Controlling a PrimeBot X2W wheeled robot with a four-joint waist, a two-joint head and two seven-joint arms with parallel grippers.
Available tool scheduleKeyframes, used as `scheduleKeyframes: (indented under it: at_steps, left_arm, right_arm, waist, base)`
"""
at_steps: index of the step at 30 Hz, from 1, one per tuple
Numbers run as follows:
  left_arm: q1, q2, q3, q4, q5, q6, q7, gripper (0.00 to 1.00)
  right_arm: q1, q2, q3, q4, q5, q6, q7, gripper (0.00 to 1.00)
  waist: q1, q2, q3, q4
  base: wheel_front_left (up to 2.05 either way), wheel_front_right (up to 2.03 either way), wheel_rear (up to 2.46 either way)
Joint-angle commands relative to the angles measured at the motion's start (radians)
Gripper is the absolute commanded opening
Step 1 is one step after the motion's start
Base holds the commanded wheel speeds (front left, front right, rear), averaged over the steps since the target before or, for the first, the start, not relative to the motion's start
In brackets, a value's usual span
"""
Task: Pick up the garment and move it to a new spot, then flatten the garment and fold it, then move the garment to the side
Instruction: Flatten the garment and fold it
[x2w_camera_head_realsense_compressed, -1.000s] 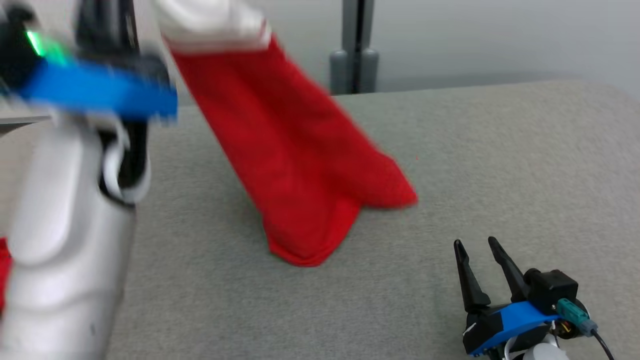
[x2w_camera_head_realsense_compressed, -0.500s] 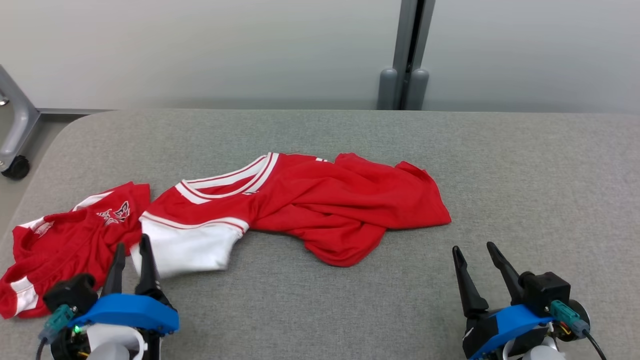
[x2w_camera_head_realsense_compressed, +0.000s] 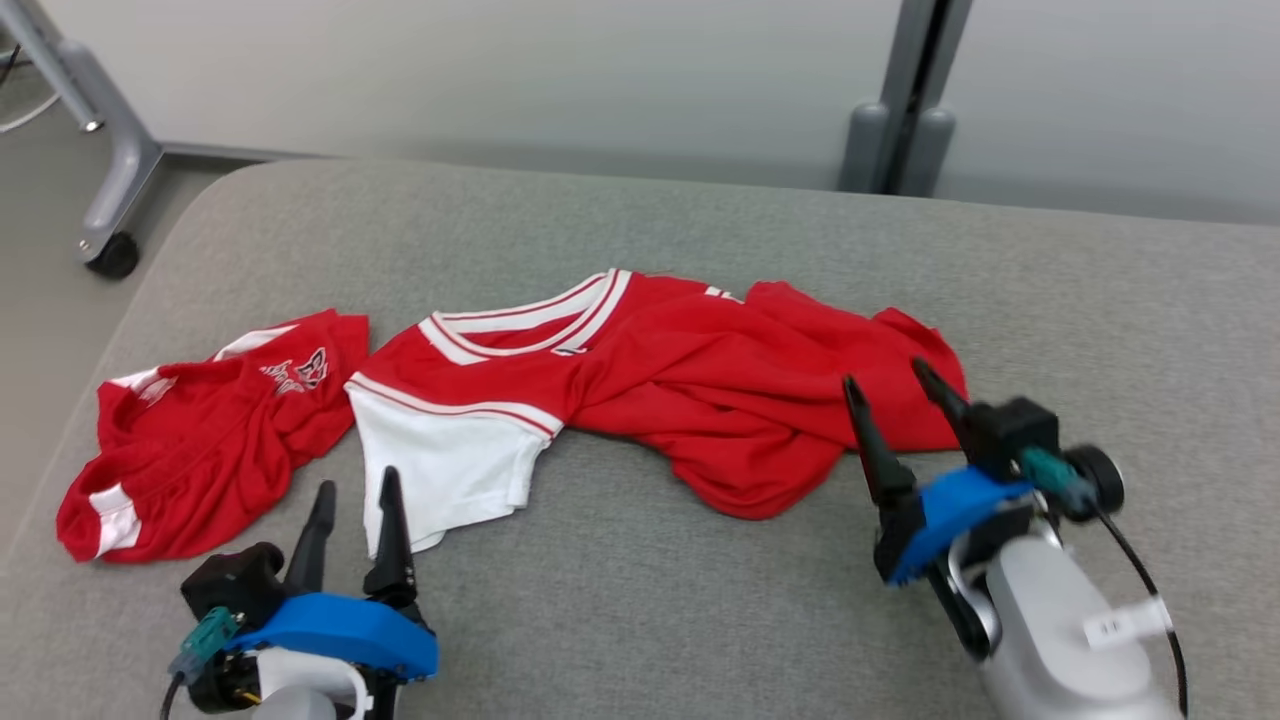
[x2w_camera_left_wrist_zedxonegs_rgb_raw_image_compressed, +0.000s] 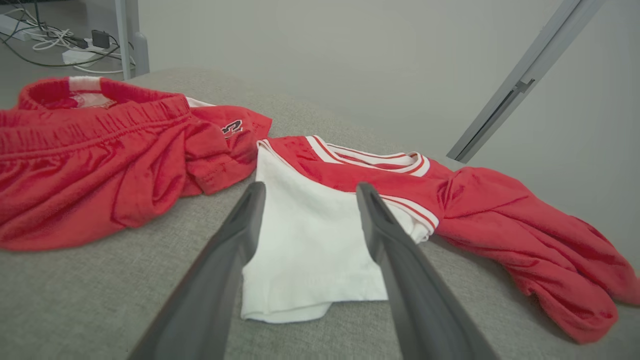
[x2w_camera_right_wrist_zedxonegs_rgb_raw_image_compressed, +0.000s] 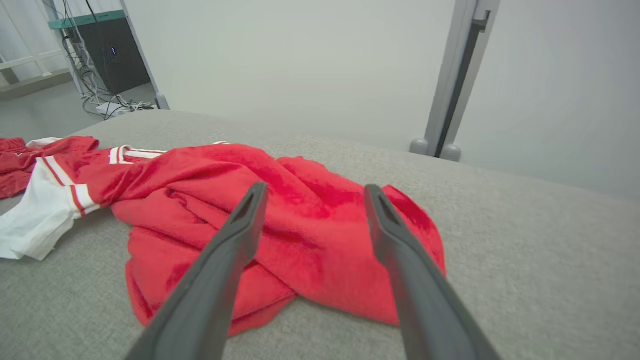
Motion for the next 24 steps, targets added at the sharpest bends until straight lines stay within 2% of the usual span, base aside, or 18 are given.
scheduleKeyframes:
  at_steps: [1,10,16,23,24]
  left_arm:
    - [-0.015,-0.004,-0.016,-0.008,-0.008,-0.002,-0.003,1.00]
    - [-0.071,-0.007,-0.105,-0.035,-0.064,-0.002,-0.003,1.00]
    - [-0.094,-0.006,-0.142,-0.058,-0.089,-0.002,-0.003,1.00]
    - [-0.111,0.000,-0.162,-0.075,-0.107,-0.002,-0.003,1.00]
    - [-0.112,0.002,-0.164,-0.077,-0.106,-0.002,-0.003,1.00]
  right_arm:
    - [-0.060,-0.003,0.013,0.038,-0.019,0.000,0.009,1.00]
    - [-0.332,-0.003,0.066,0.262,-0.095,0.000,0.105,1.00]
    - [-0.421,-0.004,0.005,0.379,-0.150,0.000,0.119,1.00]
    - [-0.450,-0.004,-0.030,0.464,-0.179,0.000,0.105,1.00]
    - [-0.453,-0.004,-0.031,0.475,-0.179,0.000,0.105,0.54]
  waist:
    - [0.0001,0.0000,0.033,0.037]
    - [0.0001,0.0000,0.129,0.152]
    - [0.0001,0.0000,0.170,0.203]
    - [0.0001,0.0000,0.187,0.217]
    - [0.0001,0.0000,0.188,0.217]
  base:
    - [0.00,0.00,0.00]
    - [0.00,0.00,0.00]
    - [0.00,0.00,0.00]
    - [0.00,0.00,0.00]
    - [0.00,0.00,0.00]
